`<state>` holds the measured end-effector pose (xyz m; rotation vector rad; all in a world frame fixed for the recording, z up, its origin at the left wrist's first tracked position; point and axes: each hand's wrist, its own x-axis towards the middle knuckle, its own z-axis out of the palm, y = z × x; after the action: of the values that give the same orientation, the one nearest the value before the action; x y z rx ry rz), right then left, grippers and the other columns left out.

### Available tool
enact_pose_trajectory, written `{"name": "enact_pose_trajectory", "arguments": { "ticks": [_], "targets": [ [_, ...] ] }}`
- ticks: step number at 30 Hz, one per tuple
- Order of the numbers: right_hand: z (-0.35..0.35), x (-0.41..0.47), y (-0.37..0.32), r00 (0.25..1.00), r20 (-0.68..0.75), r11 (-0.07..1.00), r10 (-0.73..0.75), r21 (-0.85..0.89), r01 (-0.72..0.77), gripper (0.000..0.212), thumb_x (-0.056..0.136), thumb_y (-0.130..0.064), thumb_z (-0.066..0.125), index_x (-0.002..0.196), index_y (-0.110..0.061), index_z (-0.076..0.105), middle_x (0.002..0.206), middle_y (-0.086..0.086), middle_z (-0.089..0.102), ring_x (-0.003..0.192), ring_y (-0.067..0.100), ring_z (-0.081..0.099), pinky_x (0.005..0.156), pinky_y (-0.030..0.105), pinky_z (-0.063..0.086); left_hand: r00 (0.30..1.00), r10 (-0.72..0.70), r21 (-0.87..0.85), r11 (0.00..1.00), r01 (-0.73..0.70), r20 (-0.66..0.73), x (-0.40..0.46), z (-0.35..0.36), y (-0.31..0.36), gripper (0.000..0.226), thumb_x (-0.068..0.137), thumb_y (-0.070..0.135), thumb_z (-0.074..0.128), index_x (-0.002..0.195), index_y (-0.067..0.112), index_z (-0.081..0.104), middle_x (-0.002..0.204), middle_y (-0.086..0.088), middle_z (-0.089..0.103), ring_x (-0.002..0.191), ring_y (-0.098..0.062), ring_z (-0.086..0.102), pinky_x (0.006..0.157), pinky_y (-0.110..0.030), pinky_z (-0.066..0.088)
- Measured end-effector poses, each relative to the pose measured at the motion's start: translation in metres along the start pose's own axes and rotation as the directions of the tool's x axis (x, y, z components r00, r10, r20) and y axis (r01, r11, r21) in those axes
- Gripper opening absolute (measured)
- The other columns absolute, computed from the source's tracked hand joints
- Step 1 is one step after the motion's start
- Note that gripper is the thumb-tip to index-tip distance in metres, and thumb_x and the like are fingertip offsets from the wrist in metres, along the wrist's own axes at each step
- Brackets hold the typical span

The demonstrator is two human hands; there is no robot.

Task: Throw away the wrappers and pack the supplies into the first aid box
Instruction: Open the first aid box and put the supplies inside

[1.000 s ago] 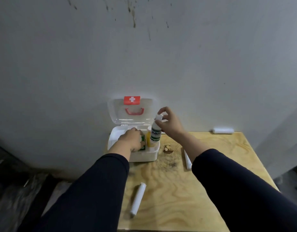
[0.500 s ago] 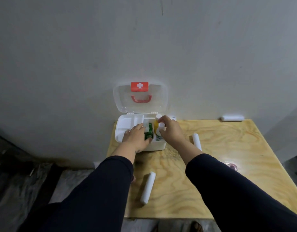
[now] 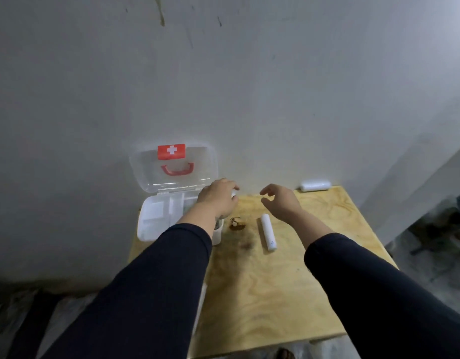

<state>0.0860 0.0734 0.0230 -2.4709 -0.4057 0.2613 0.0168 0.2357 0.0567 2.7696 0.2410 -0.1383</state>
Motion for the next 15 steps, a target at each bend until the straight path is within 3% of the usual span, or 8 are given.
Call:
{"name": "enact_pose_trajectory", "arguments": {
  "ticks": [4,8,15],
  "targets": [
    [-0.028,0.006,0.042,0.999,0.021,0.998,0.041,-0.042,-0.040,0.028,0.090,-0.019,0.057,0.118,-0.015,0.062,0.128,0.011,0.060,0.115,0.026,0.058,0.080,0.026,0.041,0.982,-0.030,-0.048,0.998,0.040,0.189,0.024,0.023,0.030,0.039,0.096,0.027,0.048,0.133,0.021,0.055,0.140,-0.002,0.054,0.125,-0.025,0.054,0.105,-0.040,0.046],
    [-0.053,0.023,0.082,0.994,0.087,0.992,0.068,-0.115,-0.057,0.030,0.088,-0.015,0.059,0.118,-0.016,0.061,0.125,0.010,0.061,0.111,0.026,0.059,0.085,0.029,0.046,0.945,-0.075,0.017,0.997,0.073,0.317,0.044,0.040,0.049,0.038,0.095,0.028,0.047,0.132,0.024,0.057,0.134,-0.001,0.059,0.115,-0.024,0.060,0.099,-0.036,0.051],
    [-0.069,0.079,0.140,0.992,0.128,0.980,0.006,-0.199,0.019,0.034,0.085,-0.007,0.055,0.115,-0.020,0.064,0.129,0.005,0.054,0.123,0.023,0.049,0.092,0.033,0.048,0.938,-0.136,0.071,0.990,0.119,0.320,0.079,0.071,0.068,0.037,0.096,0.031,0.046,0.130,0.023,0.058,0.133,0.000,0.059,0.117,-0.024,0.058,0.100,-0.039,0.049]
  ]
}}
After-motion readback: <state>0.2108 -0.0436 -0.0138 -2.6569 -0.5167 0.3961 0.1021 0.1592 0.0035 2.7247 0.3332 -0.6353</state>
